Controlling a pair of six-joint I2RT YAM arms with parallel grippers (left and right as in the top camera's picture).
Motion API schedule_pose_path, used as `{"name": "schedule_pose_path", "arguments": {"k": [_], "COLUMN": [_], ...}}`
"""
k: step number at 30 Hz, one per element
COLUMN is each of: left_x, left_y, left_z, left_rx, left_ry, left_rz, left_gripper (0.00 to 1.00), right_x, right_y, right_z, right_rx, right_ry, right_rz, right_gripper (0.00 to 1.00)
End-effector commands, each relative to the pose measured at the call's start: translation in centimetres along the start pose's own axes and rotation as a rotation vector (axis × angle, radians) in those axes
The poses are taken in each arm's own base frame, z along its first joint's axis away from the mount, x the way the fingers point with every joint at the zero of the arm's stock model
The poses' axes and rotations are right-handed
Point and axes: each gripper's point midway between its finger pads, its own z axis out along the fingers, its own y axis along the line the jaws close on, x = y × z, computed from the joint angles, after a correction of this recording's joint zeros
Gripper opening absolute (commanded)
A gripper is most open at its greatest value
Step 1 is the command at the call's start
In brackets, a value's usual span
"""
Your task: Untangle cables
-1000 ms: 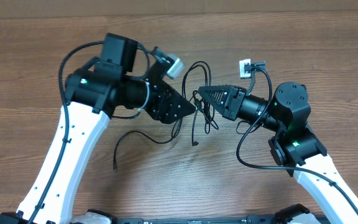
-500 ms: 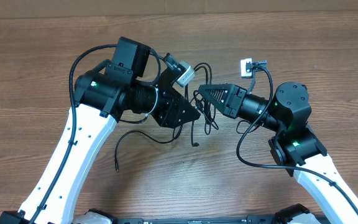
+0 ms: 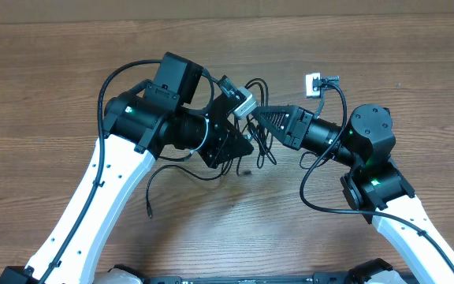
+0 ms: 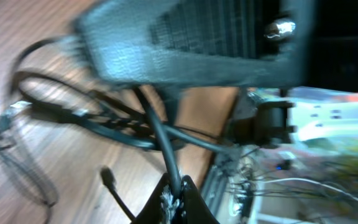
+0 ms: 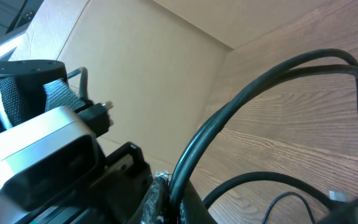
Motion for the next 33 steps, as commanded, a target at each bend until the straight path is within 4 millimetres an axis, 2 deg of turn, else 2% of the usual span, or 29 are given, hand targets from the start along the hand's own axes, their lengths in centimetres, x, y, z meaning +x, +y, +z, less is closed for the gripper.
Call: {"name": "schedule_pose_path", "arguments": {"k": [1,4,5,12,13,15,16,18,20,25,30,33], "left_x": [-0.1,-1.0,-2.0,-6.8,-7.2,-7.4,-7.3,-6.3,-5.2,-3.1,-2.8,-2.9], "left_y": [2.7,4.5,5.6,10.2,10.9,11.8,12.1,11.9,11.4,8.8,5.4,4.4], "left_z": [-0.3,-1.7,-3.2,-11.2,-12.0,-12.9,-12.8,-11.9,-10.8,-7.6,-5.2,-4.4], "left_rx": [-0.133,-0.202,-0.248,-0.421,-0.437,-0.445,-0.439,-0.411,-0.387,-0.304,-0.194,-0.174], "left_ry": [0.008,-0.031,-0.076,-0.338,-0.374,-0.411,-0.414,-0.372,-0.321,-0.187,-0.123,-0.106], "left_rz": [-0.002,-0.009,-0.012,-0.017,-0.043,-0.104,-0.138,-0.189,-0.222,-0.264,-0.200,-0.163], "left_gripper": [0.04,0.04,0.04,0.05,0.15,0.56,0.66,0.69,0.68,0.56,0.56,0.58], "right_x": [0.2,0.5,0.8,1.4,1.4,1.4,1.4,1.4,1.4,1.1,0.1,-0.5], "right_y": [0.2,-0.1,-0.5,-0.5,-0.5,-0.5,-0.5,-0.5,-0.5,-0.7,-1.4,-1.2], "right_z": [0.1,0.1,0.1,0.0,0.0,0.0,0.0,0.0,0.0,0.1,0.0,0.0], "right_rx": [-0.010,0.003,0.016,0.012,0.012,0.012,0.012,0.012,0.012,0.021,0.059,0.055], "right_ry": [0.006,0.021,0.032,0.061,0.061,0.060,0.060,0.060,0.060,0.046,-0.016,-0.047], "right_rz": [-0.005,0.012,0.027,0.040,0.040,0.039,0.039,0.039,0.039,0.039,0.081,0.093], "right_gripper": [0.04,0.04,0.04,0.04,0.04,0.04,0.04,0.04,0.04,0.04,0.04,0.04]}}
